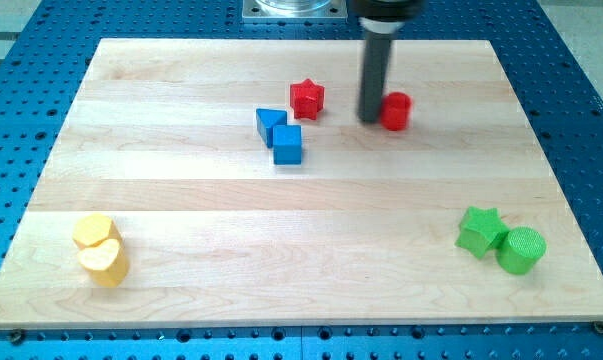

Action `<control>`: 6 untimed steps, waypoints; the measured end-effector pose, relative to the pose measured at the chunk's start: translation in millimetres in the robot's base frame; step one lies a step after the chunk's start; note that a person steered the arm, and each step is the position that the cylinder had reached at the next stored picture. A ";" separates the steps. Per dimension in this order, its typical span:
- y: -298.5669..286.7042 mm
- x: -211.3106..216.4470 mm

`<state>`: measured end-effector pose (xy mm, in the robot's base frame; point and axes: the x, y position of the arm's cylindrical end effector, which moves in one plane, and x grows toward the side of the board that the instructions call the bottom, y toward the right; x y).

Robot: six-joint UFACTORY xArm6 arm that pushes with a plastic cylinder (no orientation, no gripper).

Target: Move the red blocks closer at the right center

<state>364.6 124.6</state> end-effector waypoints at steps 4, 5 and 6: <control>118.1 -5.2; 91.9 -29.2; -38.7 -91.6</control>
<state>273.0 85.9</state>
